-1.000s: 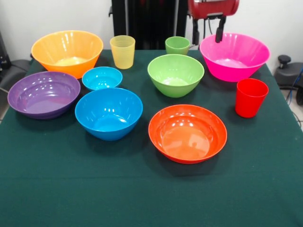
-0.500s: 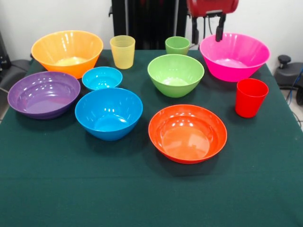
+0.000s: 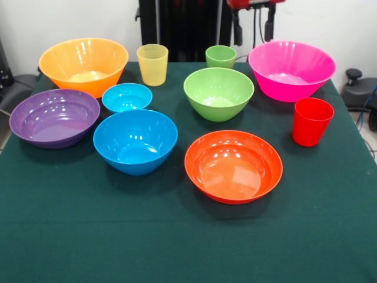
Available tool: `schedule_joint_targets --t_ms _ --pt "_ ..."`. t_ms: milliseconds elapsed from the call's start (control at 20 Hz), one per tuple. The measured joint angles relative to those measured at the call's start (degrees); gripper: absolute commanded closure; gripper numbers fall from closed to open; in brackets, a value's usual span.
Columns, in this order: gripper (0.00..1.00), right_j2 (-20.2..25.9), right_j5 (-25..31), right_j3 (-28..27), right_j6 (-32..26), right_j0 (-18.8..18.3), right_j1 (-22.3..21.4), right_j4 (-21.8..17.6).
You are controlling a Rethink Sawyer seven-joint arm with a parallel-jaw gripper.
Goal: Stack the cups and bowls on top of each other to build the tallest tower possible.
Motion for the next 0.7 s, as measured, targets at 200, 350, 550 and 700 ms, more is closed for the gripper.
schedule_joint_targets --t_ms 200,350,550,700 --pt "0.0 4.72 -6.45 5.62 0.0 -5.08 -3.26 -1.01" --pt "0.0 7.09 -9.77 8.32 0.0 -7.18 -4.64 -2.3" --pt "0.0 9.1 -12.63 10.95 0.0 -8.38 -5.79 -4.39" --pt "0.0 9.72 -12.2 11.26 0.0 -7.91 -5.92 -5.47"
